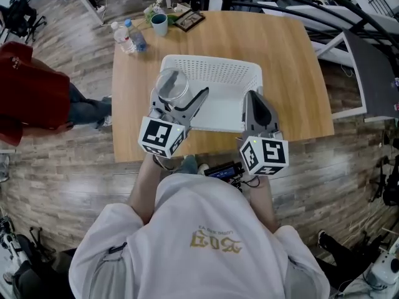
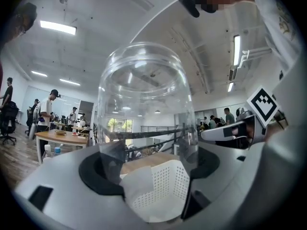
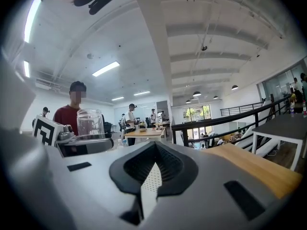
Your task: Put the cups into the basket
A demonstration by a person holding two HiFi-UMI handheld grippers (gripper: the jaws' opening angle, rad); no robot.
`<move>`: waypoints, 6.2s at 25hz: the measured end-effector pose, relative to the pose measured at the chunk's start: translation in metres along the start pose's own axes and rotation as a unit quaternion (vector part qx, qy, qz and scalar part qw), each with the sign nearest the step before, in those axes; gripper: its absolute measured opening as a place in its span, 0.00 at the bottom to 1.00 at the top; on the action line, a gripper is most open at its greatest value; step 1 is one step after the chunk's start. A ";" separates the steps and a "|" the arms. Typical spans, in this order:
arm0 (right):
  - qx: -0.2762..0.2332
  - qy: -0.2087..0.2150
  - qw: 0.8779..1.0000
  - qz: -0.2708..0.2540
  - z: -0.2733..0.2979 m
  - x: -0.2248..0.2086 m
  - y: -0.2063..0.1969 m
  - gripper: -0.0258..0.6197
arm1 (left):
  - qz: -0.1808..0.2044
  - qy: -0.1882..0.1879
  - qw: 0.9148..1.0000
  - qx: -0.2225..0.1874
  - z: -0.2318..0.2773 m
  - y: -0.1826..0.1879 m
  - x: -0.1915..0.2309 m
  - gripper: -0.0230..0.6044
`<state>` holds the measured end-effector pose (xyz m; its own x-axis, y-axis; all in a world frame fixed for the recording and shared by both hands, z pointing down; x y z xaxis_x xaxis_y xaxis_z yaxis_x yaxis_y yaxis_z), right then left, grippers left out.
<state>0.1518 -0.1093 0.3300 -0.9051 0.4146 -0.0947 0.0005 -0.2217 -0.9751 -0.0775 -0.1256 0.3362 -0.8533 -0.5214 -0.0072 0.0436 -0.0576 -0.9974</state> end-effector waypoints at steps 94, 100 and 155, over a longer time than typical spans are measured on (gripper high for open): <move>0.194 0.152 0.950 0.194 0.132 -0.027 -0.048 0.14 | 0.186 -0.157 0.935 0.257 0.117 -0.129 -0.007 0.60; 0.252 0.148 0.940 0.175 0.134 -0.020 -0.057 0.14 | 0.217 -0.165 0.927 0.258 0.116 -0.129 -0.012 0.60; 0.328 -0.025 0.944 -0.039 0.135 -0.037 -0.067 0.09 | 0.180 -0.173 0.927 0.280 0.116 -0.136 -0.011 0.71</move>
<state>0.1279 -0.2290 0.4260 -0.9100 0.4146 -0.0024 -0.3158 -0.6970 -0.6438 -0.0140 -0.2112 0.4800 -0.5169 -0.8295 -0.2114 0.6391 -0.2097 -0.7400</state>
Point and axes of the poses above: the fingertips, and each gripper's own axes: z forward along the fingers, x to its left, y out of its top, the point moved 9 cm from there along -z, backward along the fingers, and after that the axes turned 6 degrees about x, right-handed, at the moved point
